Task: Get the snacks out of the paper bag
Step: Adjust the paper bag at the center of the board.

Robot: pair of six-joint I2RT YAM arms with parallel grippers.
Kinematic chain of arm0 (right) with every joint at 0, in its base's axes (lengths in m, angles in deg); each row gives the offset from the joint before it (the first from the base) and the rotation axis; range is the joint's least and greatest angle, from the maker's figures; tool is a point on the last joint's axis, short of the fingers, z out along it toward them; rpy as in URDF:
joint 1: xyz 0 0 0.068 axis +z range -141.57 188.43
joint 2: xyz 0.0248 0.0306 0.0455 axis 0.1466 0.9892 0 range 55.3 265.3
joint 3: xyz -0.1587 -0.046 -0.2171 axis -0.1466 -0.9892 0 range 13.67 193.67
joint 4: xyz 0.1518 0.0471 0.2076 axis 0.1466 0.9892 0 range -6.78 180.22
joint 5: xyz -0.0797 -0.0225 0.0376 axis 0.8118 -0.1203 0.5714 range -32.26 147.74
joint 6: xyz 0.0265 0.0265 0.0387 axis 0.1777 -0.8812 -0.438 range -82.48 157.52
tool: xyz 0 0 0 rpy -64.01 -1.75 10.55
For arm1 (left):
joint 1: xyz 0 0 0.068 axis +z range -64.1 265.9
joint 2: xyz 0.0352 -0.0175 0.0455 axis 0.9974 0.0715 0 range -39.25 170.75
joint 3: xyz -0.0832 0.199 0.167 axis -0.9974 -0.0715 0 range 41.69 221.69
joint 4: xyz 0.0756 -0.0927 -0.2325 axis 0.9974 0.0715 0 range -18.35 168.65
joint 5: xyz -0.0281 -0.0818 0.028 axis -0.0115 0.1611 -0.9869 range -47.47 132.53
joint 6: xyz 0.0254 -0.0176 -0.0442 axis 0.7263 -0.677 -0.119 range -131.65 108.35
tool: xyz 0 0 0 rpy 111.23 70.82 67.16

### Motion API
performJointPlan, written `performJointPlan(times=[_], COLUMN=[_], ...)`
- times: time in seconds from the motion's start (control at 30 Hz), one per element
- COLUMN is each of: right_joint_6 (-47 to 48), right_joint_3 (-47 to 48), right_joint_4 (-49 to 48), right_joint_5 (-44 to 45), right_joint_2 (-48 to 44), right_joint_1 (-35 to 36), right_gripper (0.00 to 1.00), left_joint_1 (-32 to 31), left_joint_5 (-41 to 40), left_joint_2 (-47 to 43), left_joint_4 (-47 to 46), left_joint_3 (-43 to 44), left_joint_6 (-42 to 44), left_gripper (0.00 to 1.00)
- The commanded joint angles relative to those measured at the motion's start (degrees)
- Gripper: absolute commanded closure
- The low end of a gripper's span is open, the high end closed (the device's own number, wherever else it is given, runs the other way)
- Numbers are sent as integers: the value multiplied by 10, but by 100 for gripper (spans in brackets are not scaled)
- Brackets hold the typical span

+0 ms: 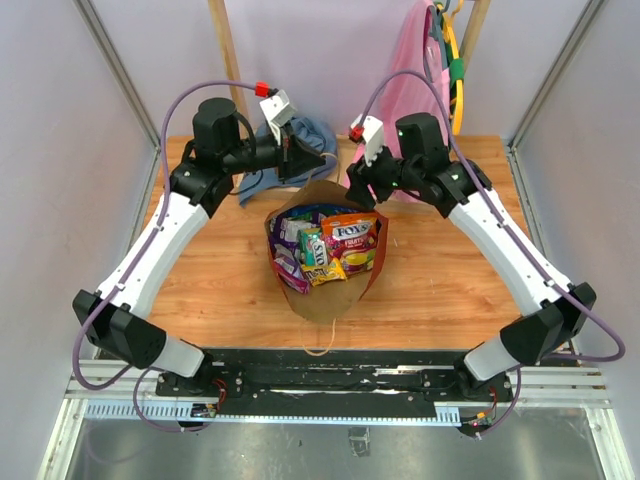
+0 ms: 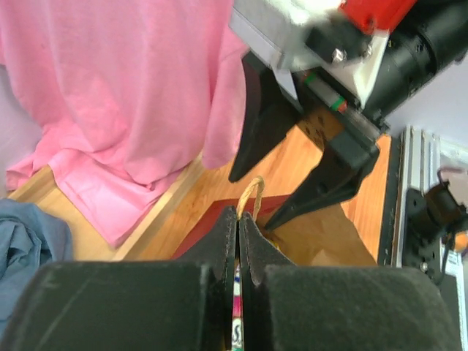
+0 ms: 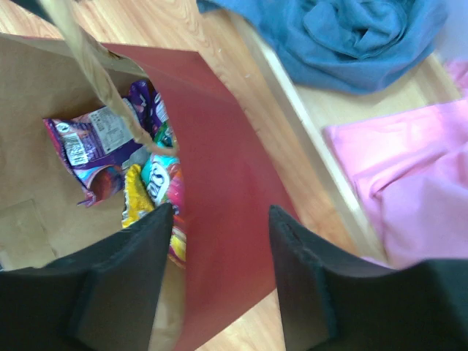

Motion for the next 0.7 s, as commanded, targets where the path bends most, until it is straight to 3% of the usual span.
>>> performJointPlan(times=[0.0, 0.13, 0.2, 0.4, 0.53, 0.67], right_joint_6=[2, -1, -7, -60, -123, -169], right_joint_3=[-6, -17, -29, -89, -177, -285], right_joint_4=[-28, -29, -34, -74, -149, -230], right_joint_5=[-25, -31, -40, -81, -71, -35], right_joint_2=[-38, -51, -64, -121, -196, -285], right_joint_1=[0, 0, 0, 1, 2, 5], right_gripper=[35, 29, 26, 5, 2, 2], left_joint_1=[-2, -6, -8, -8, -8, -9], left_joint_5=[94, 103, 110, 84, 2, -54], left_joint_2=[20, 53, 51, 11, -35, -61], left_joint_4=[138, 283, 297, 144, -2, -48], left_joint_3=[85, 141, 139, 63, -48, -116], left_joint_6=[128, 250, 271, 131, 22, -47], left_gripper=[99, 99, 99, 99, 99, 99])
